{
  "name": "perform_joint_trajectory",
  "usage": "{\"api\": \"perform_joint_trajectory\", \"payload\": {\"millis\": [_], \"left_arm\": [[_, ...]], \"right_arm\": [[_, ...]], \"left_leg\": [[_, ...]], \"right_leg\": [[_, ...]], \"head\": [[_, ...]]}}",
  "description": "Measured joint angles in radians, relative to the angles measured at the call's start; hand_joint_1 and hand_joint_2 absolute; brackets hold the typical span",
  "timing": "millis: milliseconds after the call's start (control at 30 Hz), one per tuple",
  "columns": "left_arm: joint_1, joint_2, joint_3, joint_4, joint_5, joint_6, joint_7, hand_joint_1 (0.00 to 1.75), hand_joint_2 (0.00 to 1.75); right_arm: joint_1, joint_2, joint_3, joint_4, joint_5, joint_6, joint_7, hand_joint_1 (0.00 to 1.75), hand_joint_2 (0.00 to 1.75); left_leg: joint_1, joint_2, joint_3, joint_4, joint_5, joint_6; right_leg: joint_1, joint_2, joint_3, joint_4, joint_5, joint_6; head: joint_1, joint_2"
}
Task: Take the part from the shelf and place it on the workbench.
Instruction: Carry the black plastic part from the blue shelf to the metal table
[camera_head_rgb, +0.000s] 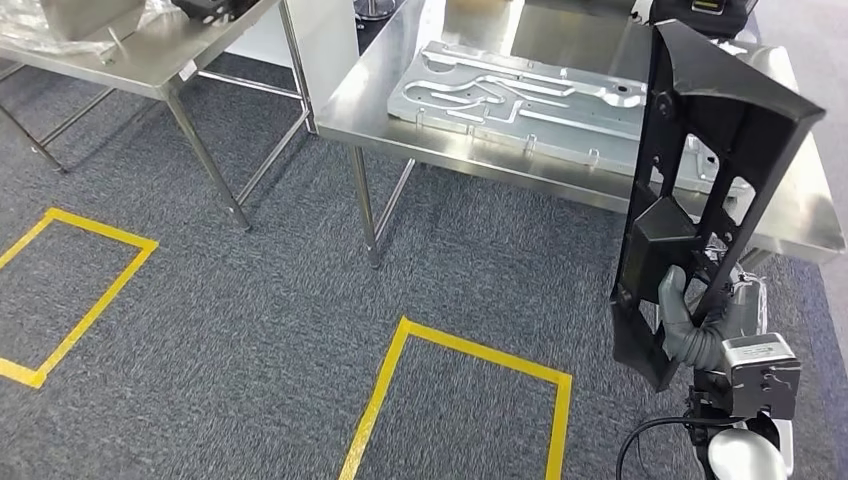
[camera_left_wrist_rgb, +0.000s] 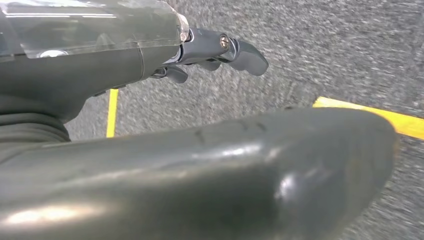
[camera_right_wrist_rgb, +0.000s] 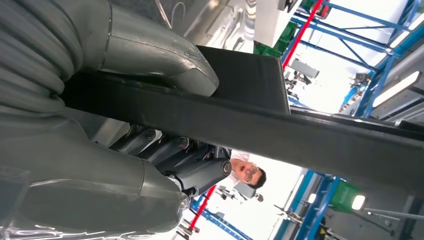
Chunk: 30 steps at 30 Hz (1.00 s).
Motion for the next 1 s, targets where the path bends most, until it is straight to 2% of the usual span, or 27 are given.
{"api": "perform_joint_trajectory", "payload": {"millis": [67, 100, 133, 200, 233, 300, 333, 400, 433, 467, 500, 567, 633, 733, 800, 833, 900, 933, 967, 1000], "left_arm": [[0.005, -0.001, 0.0, 0.001, 0.001, 0.0, 0.0, 0.0, 0.0], [0.003, -0.001, 0.0, 0.001, 0.001, 0.0, 0.001, 0.0, 0.0], [0.002, -0.001, 0.0, 0.002, 0.002, 0.001, 0.001, 0.0, 0.0], [-0.003, 0.0, 0.0, 0.002, 0.004, 0.002, 0.002, 0.0, 0.0], [-0.004, 0.0, 0.0, 0.002, 0.004, 0.002, 0.002, 0.0, 0.0], [-0.006, 0.0, 0.0, 0.002, 0.006, 0.002, 0.002, 0.0, 0.0], [-0.006, 0.0, 0.0, 0.002, 0.007, 0.002, 0.002, 0.0, 0.0], [-0.004, -0.001, 0.001, 0.002, 0.008, 0.002, 0.002, 0.0, 0.0], [-0.003, -0.001, 0.001, 0.002, 0.008, 0.002, 0.002, 0.0, 0.0], [-0.002, -0.001, 0.001, 0.002, 0.009, 0.002, 0.002, 0.0, 0.0], [-0.001, 0.0, 0.001, 0.002, 0.008, 0.002, 0.002, 0.0, 0.0], [0.0, 0.0, 0.001, 0.002, 0.008, 0.002, 0.001, 0.0, 0.0], [0.0, 0.002, 0.001, 0.002, 0.006, 0.002, -0.001, 0.0, 0.0], [0.001, 0.001, 0.001, 0.002, -0.001, 0.002, -0.002, 0.0, 0.0], [0.001, 0.001, 0.001, 0.002, -0.008, 0.004, -0.004, 0.0, 0.0], [0.001, 0.001, 0.001, 0.002, -0.011, 0.007, -0.005, 0.0, 0.0], [0.001, 0.0, 0.0, 0.002, -0.017, 0.014, -0.007, 0.0, 0.0], [0.002, 0.0, 0.0, 0.002, -0.021, 0.02, -0.006, 0.0, 0.0], [0.005, 0.0, -0.001, 0.002, -0.025, 0.027, -0.004, 0.0, 0.0], [0.008, 0.0, -0.001, 0.002, -0.027, 0.034, -0.002, 0.0, 0.0]], "right_arm": [[0.0, -0.001, -0.002, 0.003, 0.001, 0.0, 0.0, 1.75, 1.75], [0.001, -0.001, -0.003, 0.004, 0.002, 0.001, 0.001, 1.75, 1.75], [0.001, -0.001, -0.004, 0.004, 0.003, 0.001, 0.001, 1.75, 1.75], [-0.001, -0.001, -0.004, 0.002, 0.008, 0.002, 0.0, 1.75, 1.75], [-0.003, -0.001, -0.004, 0.0, 0.01, 0.002, -0.001, 1.75, 1.75], [-0.005, -0.001, -0.004, -0.003, 0.016, 0.003, -0.002, 1.75, 1.75], [-0.006, -0.001, -0.004, -0.004, 0.018, 0.004, -0.003, 1.75, 1.75], [-0.007, -0.001, -0.004, -0.004, 0.018, 0.006, -0.003, 1.75, 1.75], [-0.007, -0.001, -0.004, -0.004, 0.018, 0.007, -0.003, 1.75, 1.75], [-0.007, -0.001, -0.004, -0.004, 0.019, 0.008, -0.003, 1.75, 1.75], [-0.008, -0.001, -0.004, -0.004, 0.019, 0.009, -0.003, 1.75, 1.75], [-0.01, -0.001, -0.004, -0.004, 0.019, 0.012, -0.003, 1.75, 1.75], [-0.013, -0.001, -0.005, -0.004, 0.019, 0.015, -0.002, 1.75, 1.75], [-0.014, -0.003, -0.009, -0.007, 0.019, 0.016, -0.001, 1.75, 1.75], [-0.013, -0.003, -0.017, -0.012, 0.02, 0.014, -0.001, 1.75, 1.75], [-0.011, -0.004, -0.023, -0.017, 0.021, 0.013, -0.002, 1.75, 1.75], [0.001, -0.003, -0.034, -0.028, 0.025, 0.01, -0.002, 1.75, 1.75], [0.01, -0.003, -0.039, -0.035, 0.028, 0.008, -0.002, 1.75, 1.75], [0.02, -0.003, -0.046, -0.042, 0.031, 0.007, -0.003, 1.75, 1.75], [0.028, -0.004, -0.054, -0.05, 0.032, 0.007, -0.003, 1.75, 1.75]], "left_leg": [[0.002, -0.001, 0.036, 0.0, -0.033, -0.01], [0.001, -0.001, 0.046, -0.001, -0.046, -0.016], [-0.001, -0.001, 0.055, -0.002, -0.055, -0.023], [-0.002, 0.002, 0.058, 0.011, -0.05, -0.037], [-0.001, 0.003, 0.046, 0.041, -0.038, -0.043], [0.002, 0.004, -0.021, 0.155, -0.027, -0.052], [0.003, 0.004, -0.067, 0.221, -0.041, -0.055], [0.003, 0.004, -0.149, 0.309, -0.105, -0.058], [0.003, 0.004, -0.175, 0.319, -0.129, -0.057], [0.003, 0.004, -0.187, 0.301, -0.129, -0.055], [0.003, 0.004, -0.188, 0.261, -0.106, -0.05], [-0.002, 0.005, -0.169, 0.14, 0.002, -0.035], [-0.009, 0.005, -0.152, 0.067, 0.059, -0.024], [-0.008, 0.002, -0.13, 0.044, 0.07, -0.008], [-0.005, 0.002, -0.107, 0.034, 0.077, 0.005], [-0.005, 0.003, -0.1, 0.032, 0.074, 0.008], [-0.007, 0.002, -0.089, 0.032, 0.062, 0.012], [-0.008, 0.001, -0.082, 0.032, 0.054, 0.012], [-0.009, 0.0, -0.072, 0.032, 0.044, 0.012], [-0.009, -0.001, -0.059, 0.032, 0.034, 0.011]], "right_leg": [[-0.001, -0.01, -0.003, -0.103, 0.141, -0.002], [0.001, -0.014, -0.003, -0.133, 0.198, -0.009], [0.003, -0.015, -0.004, -0.148, 0.233, -0.017], [0.006, -0.009, 0.005, -0.152, 0.223, -0.034], [0.004, -0.007, 0.015, -0.157, 0.217, -0.042], [0.001, -0.004, 0.042, -0.167, 0.203, -0.056], [0.002, -0.004, 0.055, -0.17, 0.193, -0.061], [0.004, -0.002, 0.081, -0.171, 0.173, -0.064], [0.004, -0.001, 0.096, -0.171, 0.161, -0.064], [0.005, 0.0, 0.112, -0.172, 0.15, -0.063], [0.006, 0.001, 0.127, -0.172, 0.139, -0.062], [0.008, 0.002, 0.153, -0.172, 0.119, -0.057], [0.009, 0.007, 0.169, -0.175, 0.102, -0.044], [0.01, 0.009, 0.182, -0.164, 0.103, -0.02], [0.008, 0.006, 0.163, -0.11, 0.086, -0.01], [0.007, 0.004, 0.134, -0.061, 0.065, -0.006], [0.007, 0.003, 0.05, 0.053, 0.012, -0.002], [0.007, 0.003, 0.016, 0.086, -0.004, -0.002], [0.007, 0.003, -0.004, 0.088, 0.0, -0.003], [0.007, 0.002, -0.007, 0.058, 0.023, -0.004]], "head": [[0.0, 0.0], [0.001, 0.0], [0.002, 0.0], [0.003, 0.0], [0.003, 0.0], [0.003, 0.0], [0.003, 0.0], [0.002, 0.0], [0.002, 0.0], [0.002, 0.0], [0.002, 0.0], [0.002, 0.0], [0.002, 0.0], [0.003, 0.0], [0.003, 0.0], [0.003, 0.0], [0.003, 0.0], [0.003, 0.0], [0.003, 0.0], [0.003, 0.0]]}}
